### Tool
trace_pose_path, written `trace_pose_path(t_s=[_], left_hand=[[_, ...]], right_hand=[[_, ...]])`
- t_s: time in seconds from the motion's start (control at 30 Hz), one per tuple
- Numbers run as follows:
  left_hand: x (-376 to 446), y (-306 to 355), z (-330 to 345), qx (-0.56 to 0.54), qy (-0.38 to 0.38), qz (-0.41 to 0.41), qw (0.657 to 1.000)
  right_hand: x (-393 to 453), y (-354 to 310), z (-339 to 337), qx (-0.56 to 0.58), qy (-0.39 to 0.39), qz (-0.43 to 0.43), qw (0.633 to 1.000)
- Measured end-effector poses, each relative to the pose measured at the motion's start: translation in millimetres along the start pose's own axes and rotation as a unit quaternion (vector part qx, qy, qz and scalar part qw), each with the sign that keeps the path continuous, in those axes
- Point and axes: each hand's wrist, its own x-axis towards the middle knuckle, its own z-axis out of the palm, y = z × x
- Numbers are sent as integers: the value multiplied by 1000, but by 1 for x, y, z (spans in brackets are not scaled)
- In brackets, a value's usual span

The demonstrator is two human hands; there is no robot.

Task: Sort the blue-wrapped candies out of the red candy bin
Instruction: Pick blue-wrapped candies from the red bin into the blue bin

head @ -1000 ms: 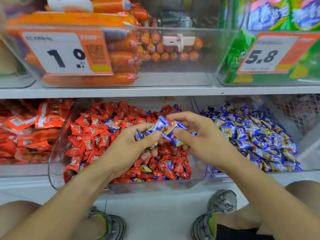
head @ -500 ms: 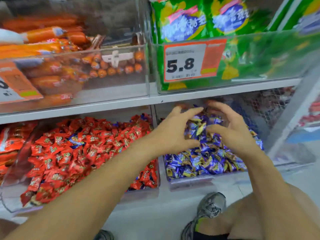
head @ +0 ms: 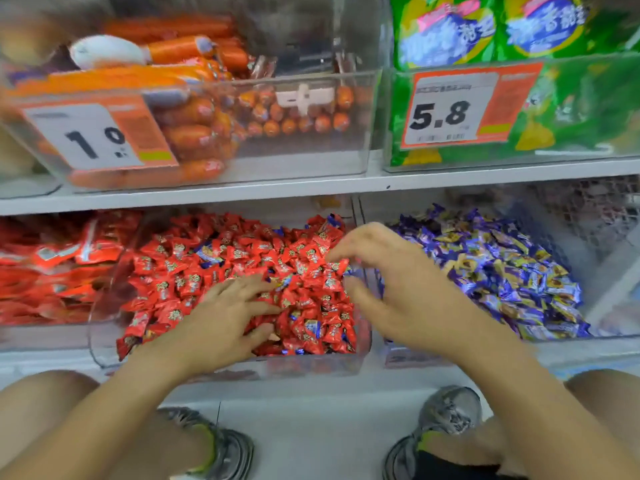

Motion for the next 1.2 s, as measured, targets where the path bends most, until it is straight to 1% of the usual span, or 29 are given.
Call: trace_pose_path(t_s=[0.07, 0.13, 0.17, 0.27, 0.37, 0.43, 0.5, 0.63, 0.67, 0.7, 0.73, 0.83, 0.87, 0.9, 0.97, 1.03, 1.1, 1.13, 1.2], left_hand=[[-8, -11, -3, 19, 18, -7, 1000], [-12, -21, -8, 18, 28, -3, 999], [-13, -25, -8, 6, 35, 0, 999], [-15, -31, -1, -14, 70, -10, 997], [-14, -35, 2, -26, 120, -34, 992], [-12, -39, -4, -34, 138, -60, 988], [-10, -40, -11, -21, 126, -77, 989], [-5, -40, -21, 13, 89, -72, 993], [-3, -39, -23, 17, 83, -71, 994], [0, -37, -26, 24, 82, -68, 994], [3, -35, -28, 32, 85, -65, 994], [12, -29, -26, 25, 123, -46, 991], [14, -27, -23, 11, 143, -36, 989], [16, -27, -20, 4, 160, -28, 987], [16, -29, -12, 18, 165, -25, 986], [15, -32, -6, 35, 142, -35, 989], [14, -34, -2, 26, 144, -40, 988], [13, -34, -4, 1, 155, -41, 987], [12, -33, -10, -87, 192, -46, 977]], right_hand=[[24, -11, 25, -61, -104, 8, 993], [55, -11, 53, -149, -193, 34, 969], [71, -9, 65, -179, -219, 37, 958], [104, 5, 94, -240, -264, 28, 934], [113, 22, 113, -299, -328, 36, 896], [113, 29, 116, -283, -345, 39, 894], [106, 30, 115, -261, -370, 30, 891], [87, 14, 92, -224, -469, 7, 855], [87, 10, 80, -199, -480, 8, 854], [92, 6, 68, -178, -473, 13, 863], [102, 8, 58, -167, -449, 22, 877], [140, 28, 49, -178, -329, 77, 924], [149, 37, 55, -184, -299, 108, 930], [156, 45, 65, -192, -285, 139, 929], [162, 58, 91, -224, -306, 174, 909], [161, 64, 114, -245, -340, 198, 886], [161, 64, 122, -253, -342, 213, 880], [161, 62, 121, -242, -341, 215, 883], [151, 54, 111, -211, -354, 215, 885]])
